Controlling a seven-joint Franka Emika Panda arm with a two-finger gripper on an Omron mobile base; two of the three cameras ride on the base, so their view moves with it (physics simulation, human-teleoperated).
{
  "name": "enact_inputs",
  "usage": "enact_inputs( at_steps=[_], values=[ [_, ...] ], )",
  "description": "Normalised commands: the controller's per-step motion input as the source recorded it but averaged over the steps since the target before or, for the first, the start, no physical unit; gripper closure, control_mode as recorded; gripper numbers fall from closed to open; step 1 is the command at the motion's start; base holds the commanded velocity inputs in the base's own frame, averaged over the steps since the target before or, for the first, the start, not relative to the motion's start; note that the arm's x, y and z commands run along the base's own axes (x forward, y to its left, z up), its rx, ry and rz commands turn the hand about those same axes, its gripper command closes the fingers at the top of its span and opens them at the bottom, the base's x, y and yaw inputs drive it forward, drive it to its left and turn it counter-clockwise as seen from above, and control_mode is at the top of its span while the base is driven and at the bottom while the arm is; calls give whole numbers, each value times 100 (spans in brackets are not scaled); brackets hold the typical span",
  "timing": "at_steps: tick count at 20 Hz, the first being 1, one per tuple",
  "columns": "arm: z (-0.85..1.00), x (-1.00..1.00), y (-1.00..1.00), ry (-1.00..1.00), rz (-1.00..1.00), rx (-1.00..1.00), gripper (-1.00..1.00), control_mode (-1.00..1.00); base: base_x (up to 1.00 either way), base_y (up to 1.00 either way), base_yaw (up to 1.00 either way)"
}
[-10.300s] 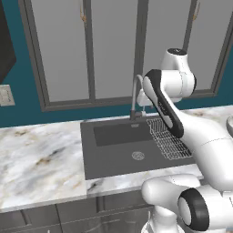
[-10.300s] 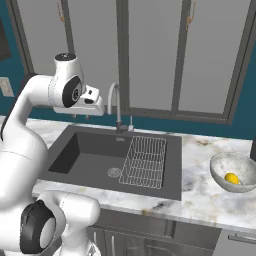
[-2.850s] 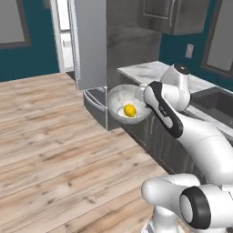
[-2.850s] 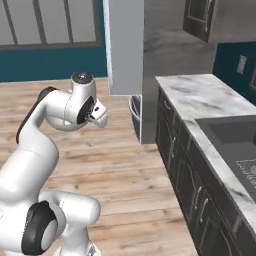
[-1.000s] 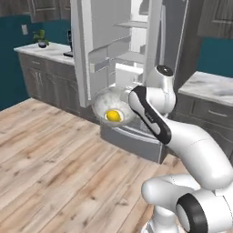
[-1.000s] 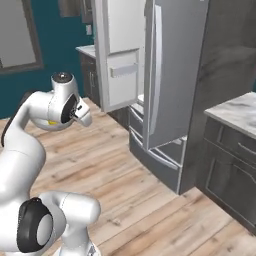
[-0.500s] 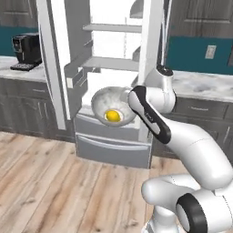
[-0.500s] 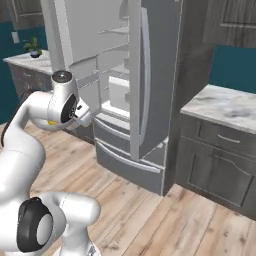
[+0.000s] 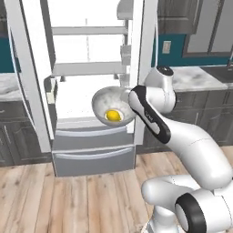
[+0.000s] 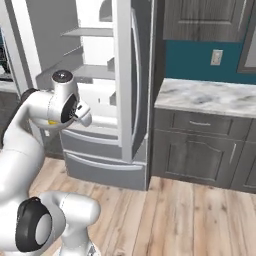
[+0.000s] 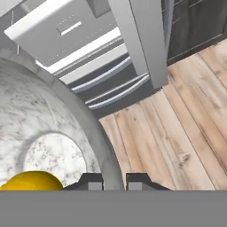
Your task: Move the cup from next to the sink to the open cabinet. Then, move the bowl with the lemon to the fridge to clear the area for faucet cleaning.
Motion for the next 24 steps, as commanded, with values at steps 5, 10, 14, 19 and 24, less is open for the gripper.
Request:
enact_inputs(
  at_steps=[5,10,14,19,24],
  values=[
    [0,0,0,0,0,0,100,100,0,97,-34],
    [0,0,0,0,0,0,100,100,0,69,-24],
    [0,0,0,0,0,0,100,100,0,-3,-1],
    [0,0,0,0,0,0,100,100,56,1,-15],
    [0,0,0,0,0,0,100,100,78,6,-9]
  ],
)
